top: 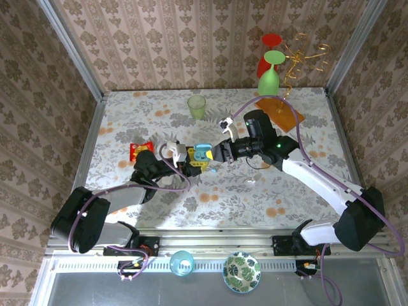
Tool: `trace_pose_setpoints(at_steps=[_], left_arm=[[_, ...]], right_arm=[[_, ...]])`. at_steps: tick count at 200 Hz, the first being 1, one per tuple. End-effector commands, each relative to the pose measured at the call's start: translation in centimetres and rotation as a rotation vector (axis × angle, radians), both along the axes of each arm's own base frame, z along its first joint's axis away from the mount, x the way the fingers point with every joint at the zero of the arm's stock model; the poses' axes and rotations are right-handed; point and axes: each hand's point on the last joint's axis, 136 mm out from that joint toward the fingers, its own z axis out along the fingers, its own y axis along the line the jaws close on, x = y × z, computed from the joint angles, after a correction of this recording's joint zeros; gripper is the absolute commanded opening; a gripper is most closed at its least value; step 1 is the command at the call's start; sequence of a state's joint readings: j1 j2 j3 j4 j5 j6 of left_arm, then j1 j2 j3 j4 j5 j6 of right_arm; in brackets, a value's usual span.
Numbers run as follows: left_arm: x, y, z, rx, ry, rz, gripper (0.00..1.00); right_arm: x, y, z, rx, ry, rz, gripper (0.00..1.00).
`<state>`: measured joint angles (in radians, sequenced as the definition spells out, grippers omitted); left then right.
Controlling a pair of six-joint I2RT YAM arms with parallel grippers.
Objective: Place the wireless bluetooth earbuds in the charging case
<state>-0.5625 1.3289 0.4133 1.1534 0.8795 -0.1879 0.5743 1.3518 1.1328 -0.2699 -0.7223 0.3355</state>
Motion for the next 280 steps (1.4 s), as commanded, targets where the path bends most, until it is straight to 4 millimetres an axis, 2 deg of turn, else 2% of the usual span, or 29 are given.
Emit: trace_pose_setpoints(at_steps=[1,57,95,158,244,280], left_arm=[[-0.2,-0.3,1.7,-0.034,-0.042,-0.021,0.16],[-0.1,-0.3,2.1,-0.039,-0.059,-0.019,0.16],[-0.1,-0.4,2.5,-0.045,-0.071,-0.028,0.16],[0.1,-0.4,2.3,-0.043,-0.062,-0.019,0.16],[0.4,0.0,2.1,-0.044,-0.064,0.009,0.16],[0.8,0.4,2.0,-0.045,-0.068,0.033,0.16]], right_arm=[[0.1,0.3,0.1,-0.006,-0.028,0.014,0.16],[0.2,-0.3,-1.7,-0.090,0.022,-0.009,0.17],[0.7,-0.3,-1.6,-0.111,-0.004,-0.041,0.23],[1.5,-0.7,0.3,-0.117,-0.052,-0.100,0.36],[1.0,-1.9,2.9,-0.074,-0.142,-0.153,0.61],[0.9,-2.6,3.6,-0.047,-0.198,-0.186,0.65]])
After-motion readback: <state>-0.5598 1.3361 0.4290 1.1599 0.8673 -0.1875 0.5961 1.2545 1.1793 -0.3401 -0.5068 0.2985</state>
